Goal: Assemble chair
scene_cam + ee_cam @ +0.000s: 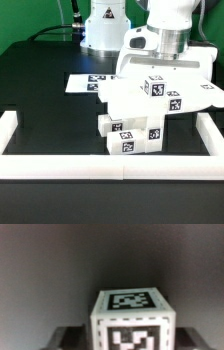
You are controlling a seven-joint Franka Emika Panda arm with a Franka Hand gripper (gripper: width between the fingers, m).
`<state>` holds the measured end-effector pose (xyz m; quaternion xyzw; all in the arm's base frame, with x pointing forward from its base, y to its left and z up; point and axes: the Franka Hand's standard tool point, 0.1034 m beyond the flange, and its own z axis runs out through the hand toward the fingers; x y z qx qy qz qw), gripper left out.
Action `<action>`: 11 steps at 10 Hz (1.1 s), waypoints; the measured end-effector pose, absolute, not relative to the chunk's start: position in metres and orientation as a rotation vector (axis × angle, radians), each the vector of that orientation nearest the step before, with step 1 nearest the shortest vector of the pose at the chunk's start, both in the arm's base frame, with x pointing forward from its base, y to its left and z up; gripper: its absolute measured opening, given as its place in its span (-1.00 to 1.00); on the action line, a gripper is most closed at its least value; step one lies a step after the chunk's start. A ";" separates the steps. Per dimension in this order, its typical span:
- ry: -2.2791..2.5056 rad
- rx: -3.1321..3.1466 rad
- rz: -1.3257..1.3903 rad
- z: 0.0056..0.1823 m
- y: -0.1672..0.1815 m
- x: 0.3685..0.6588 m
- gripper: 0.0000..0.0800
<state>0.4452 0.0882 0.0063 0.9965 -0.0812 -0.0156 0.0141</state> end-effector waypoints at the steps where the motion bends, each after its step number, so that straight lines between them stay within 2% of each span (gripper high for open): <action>1: -0.253 3.103 -0.049 0.006 0.088 0.445 -0.29; 8: -0.244 3.106 -0.041 0.010 0.085 0.447 -0.28; 9: -0.226 3.110 -0.038 0.013 0.085 0.448 -0.28; 11: -0.184 3.143 -0.025 0.042 0.078 0.456 -0.28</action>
Offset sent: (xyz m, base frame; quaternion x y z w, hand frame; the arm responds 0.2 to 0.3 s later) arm -0.0001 0.0003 -0.0015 0.0004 0.0004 -0.0046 1.0000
